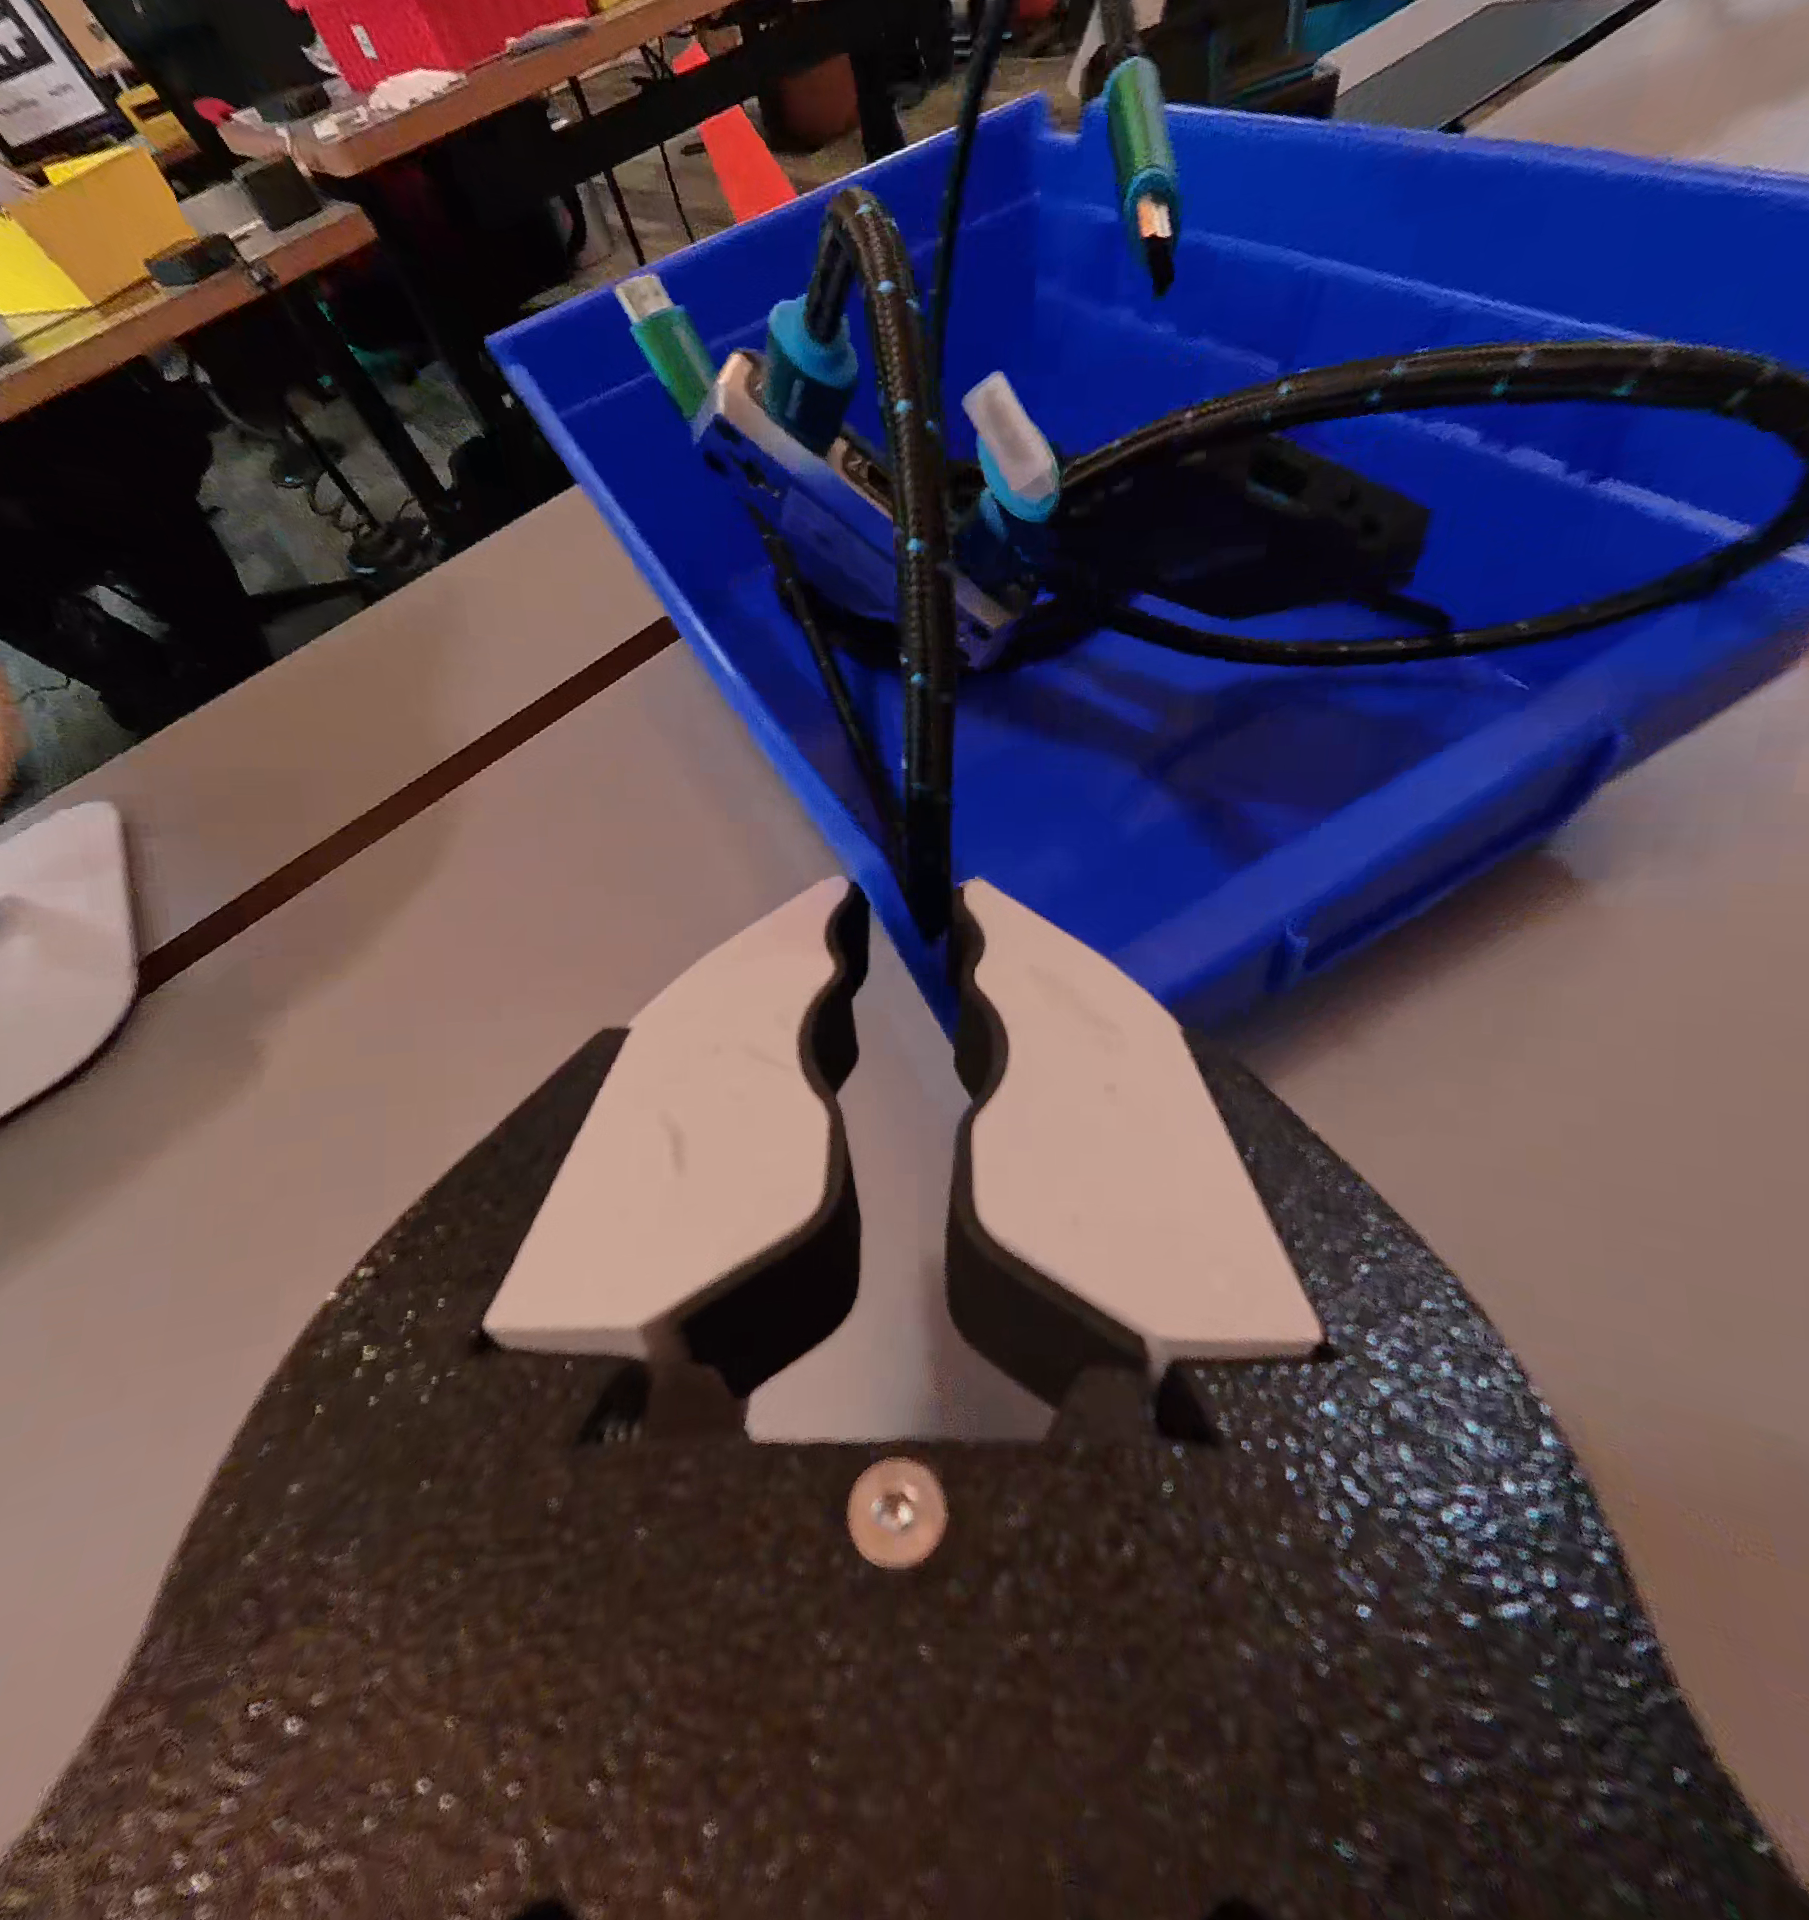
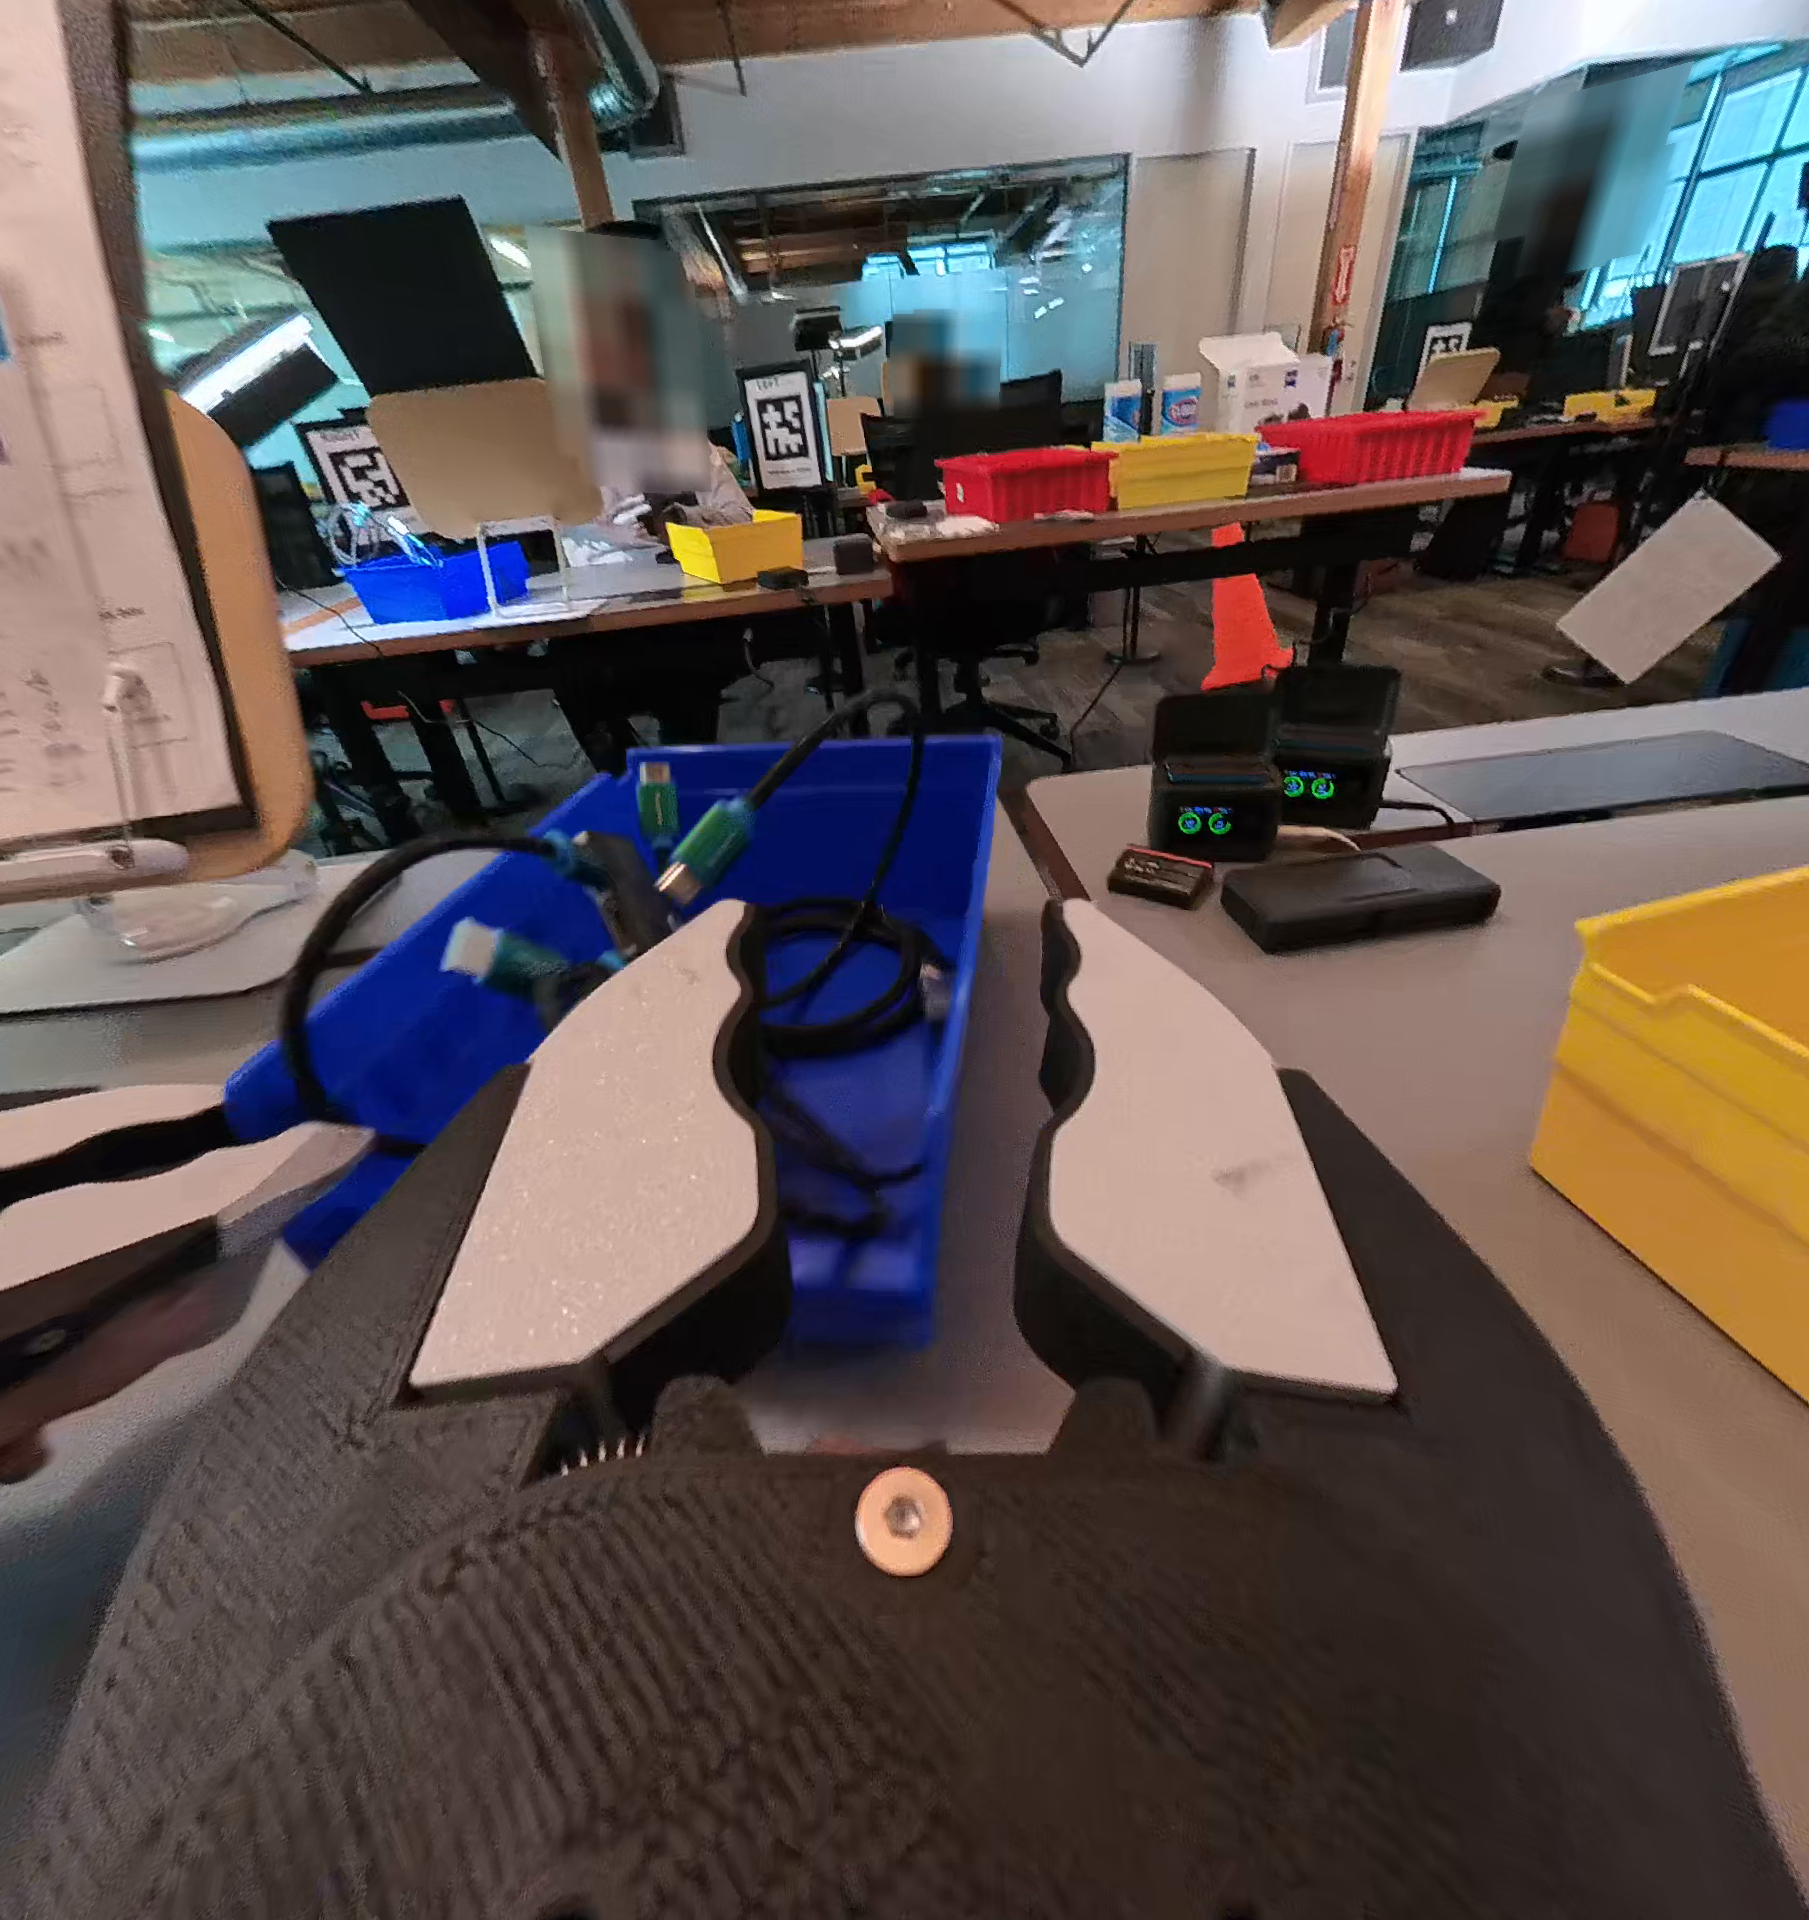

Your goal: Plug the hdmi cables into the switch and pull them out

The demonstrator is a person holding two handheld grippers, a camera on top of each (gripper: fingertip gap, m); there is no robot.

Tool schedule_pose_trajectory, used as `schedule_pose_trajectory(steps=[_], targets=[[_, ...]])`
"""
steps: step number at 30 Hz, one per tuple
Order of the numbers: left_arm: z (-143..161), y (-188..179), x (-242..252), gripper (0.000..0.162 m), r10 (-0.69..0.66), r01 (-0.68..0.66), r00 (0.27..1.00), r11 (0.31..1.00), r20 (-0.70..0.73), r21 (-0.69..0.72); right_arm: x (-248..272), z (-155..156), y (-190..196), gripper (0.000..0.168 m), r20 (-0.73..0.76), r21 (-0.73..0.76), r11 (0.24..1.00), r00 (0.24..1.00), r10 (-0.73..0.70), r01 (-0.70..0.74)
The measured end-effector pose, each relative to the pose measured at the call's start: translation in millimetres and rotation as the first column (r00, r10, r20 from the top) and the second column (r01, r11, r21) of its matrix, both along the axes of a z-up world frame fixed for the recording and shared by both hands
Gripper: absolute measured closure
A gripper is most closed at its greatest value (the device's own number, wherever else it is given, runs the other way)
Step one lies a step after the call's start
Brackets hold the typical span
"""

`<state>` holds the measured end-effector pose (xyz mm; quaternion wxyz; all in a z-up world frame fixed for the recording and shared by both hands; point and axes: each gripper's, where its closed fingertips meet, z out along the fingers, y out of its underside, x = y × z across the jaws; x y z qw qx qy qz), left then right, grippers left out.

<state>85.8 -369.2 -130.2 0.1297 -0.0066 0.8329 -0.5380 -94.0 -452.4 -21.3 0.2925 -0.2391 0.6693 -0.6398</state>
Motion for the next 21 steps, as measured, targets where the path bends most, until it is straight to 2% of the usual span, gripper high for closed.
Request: schedule_pose_trajectory(steps=[3, 6, 9, 11, 12, 14, 15, 17, 19, 21], targets=[[0.0, 48.8, 28.8, 0.150, -0.063, 0.063, 0.997, 0.998, 0.043, 0.005, 17.1, 22.4, 21.9, 0.118, 0.023, -0.042, 0.996, 0.996, 0.085, -0.084], [-0.2, 112.8, 50.6, 0.150, -0.103, 0.103, 0.995, 0.995, 0.003, 0.000, 57.7, 47.9, 71.0, 0.116, -0.038, -0.125, 0.957, 0.966, 0.257, -0.260], [-0.1, 183.5, 67.0, 0.151, -0.104, 0.104, 0.994, 0.995, -0.031, -0.003, 115.2, 72.8, 154.1, 0.113, -0.141, -0.216, 0.851, 0.878, 0.457, -0.478], [0.1, 231.1, 77.4, 0.151, -0.068, 0.067, 0.996, 0.998, -0.055, -0.019, 159.4, 84.3, 226.4, 0.108, -0.155, -0.238, 0.751, 0.787, 0.597, -0.616], [0.2, 254.4, 83.5, 0.151, -0.039, 0.038, 0.998, 0.999, -0.057, -0.031, 182.7, 85.1, 266.2, 0.104, -0.159, -0.223, 0.684, 0.719, 0.677, -0.694], [0.7, 300.7, 97.5, 0.152, 0.051, -0.056, 0.996, 0.996, -0.068, -0.067, 229.3, 80.1, 341.1, 0.096, -0.212, -0.142, 0.506, 0.525, 0.824, -0.851], [0.8, 322.9, 103.7, 0.151, 0.101, -0.107, 0.992, 0.991, -0.078, -0.086, 254.2, 83.9, 363.0, 0.092, -0.197, -0.099, 0.470, 0.481, 0.855, -0.877], [1.3, 362.5, 111.7, 0.151, 0.167, -0.174, 0.983, 0.980, -0.072, -0.099, 311.2, 94.9, 388.1, 0.085, -0.096, 0.013, 0.458, 0.455, 0.885, -0.889], [1.6, 392.0, 115.6, 0.151, 0.205, -0.209, 0.978, 0.973, -0.051, -0.097, 368.5, 85.6, 418.3, 0.076, 0.007, 0.244, 0.376, 0.390, 0.921, -0.894], [2.0, 408.9, 119.9, 0.150, 0.235, -0.236, 0.972, 0.967, -0.025, -0.097, 412.2, 54.4, 455.9, 0.094, 0.027, 0.483, 0.237, 0.285, 0.958, -0.843]])
